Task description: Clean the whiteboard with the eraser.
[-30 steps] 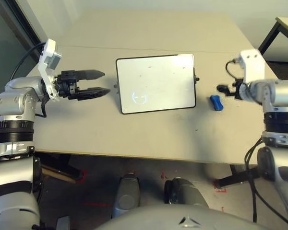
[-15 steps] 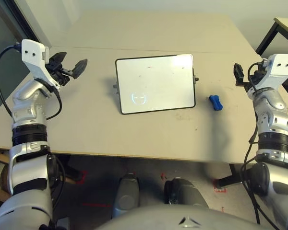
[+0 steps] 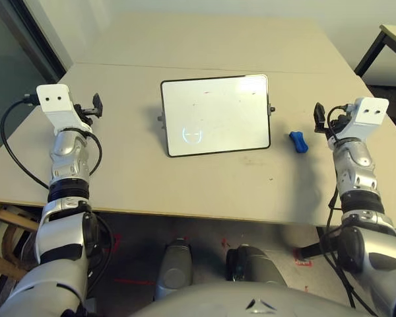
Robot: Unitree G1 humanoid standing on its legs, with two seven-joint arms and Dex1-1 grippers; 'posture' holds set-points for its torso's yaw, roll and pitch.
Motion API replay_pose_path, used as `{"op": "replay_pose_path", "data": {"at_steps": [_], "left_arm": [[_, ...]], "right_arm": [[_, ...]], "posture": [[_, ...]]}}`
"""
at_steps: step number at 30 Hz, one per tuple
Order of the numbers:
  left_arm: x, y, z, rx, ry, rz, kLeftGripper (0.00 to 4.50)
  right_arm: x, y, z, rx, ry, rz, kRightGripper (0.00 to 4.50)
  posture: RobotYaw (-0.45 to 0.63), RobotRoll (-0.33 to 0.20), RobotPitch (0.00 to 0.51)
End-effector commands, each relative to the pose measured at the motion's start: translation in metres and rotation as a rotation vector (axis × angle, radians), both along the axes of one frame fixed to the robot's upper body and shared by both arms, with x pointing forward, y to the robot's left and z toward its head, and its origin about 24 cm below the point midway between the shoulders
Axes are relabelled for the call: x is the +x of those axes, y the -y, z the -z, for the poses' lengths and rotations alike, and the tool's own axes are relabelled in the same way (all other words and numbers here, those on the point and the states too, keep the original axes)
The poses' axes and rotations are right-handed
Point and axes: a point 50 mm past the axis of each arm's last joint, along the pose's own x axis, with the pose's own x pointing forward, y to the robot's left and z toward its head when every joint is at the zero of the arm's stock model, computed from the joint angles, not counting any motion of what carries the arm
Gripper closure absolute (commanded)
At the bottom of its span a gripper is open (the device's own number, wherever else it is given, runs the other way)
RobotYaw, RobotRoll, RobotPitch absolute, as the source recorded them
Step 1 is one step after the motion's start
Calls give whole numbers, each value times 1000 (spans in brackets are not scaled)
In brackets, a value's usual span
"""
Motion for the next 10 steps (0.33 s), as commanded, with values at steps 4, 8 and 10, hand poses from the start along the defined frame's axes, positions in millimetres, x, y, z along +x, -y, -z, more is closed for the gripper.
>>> {"op": "replay_pose_path", "data": {"at_steps": [4, 8, 10], "left_arm": [[0, -1, 1, -3, 6, -36, 0], [1, 2, 0, -3, 4, -8, 0], [2, 3, -2, -9, 15, 15, 0]], "right_arm": [[1, 5, 1, 14, -3, 11, 50], [3, 5, 2, 22, -1, 12, 50], [3, 4, 2, 26, 2, 10, 50]], "posture": [[315, 0, 34], [318, 0, 30], [319, 0, 27]]}}
